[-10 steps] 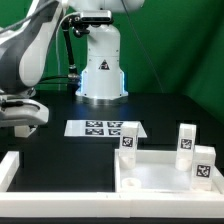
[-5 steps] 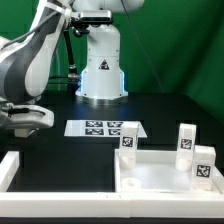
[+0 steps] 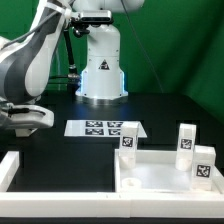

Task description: Assemble square table

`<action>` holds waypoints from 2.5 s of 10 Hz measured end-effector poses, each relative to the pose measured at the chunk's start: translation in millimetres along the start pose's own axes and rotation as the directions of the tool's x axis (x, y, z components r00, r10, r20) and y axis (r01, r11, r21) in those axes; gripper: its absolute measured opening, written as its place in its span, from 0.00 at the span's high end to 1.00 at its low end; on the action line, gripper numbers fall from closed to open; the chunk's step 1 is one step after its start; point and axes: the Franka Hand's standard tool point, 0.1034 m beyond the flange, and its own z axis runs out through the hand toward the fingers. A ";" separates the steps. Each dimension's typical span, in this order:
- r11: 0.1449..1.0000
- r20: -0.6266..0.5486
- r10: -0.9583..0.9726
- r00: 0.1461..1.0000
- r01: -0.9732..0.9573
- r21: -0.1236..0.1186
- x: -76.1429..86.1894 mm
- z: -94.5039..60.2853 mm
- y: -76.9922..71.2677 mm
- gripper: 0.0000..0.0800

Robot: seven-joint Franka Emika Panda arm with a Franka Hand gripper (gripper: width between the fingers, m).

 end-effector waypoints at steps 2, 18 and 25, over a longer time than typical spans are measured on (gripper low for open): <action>1.000 -0.002 -0.003 1.000 0.003 -0.004 0.2 -2.6 -2.2 0.64; 0.955 -0.719 -0.268 0.642 0.082 -0.284 -15.1 -178.6 -173.4 0.64; 0.996 -0.983 -0.088 0.161 0.018 -0.087 19.6 -215.0 -315.8 0.64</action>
Offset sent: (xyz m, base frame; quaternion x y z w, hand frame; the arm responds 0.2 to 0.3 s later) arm 0.0714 0.0267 0.0744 -0.0043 -0.0090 -0.0416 0.9991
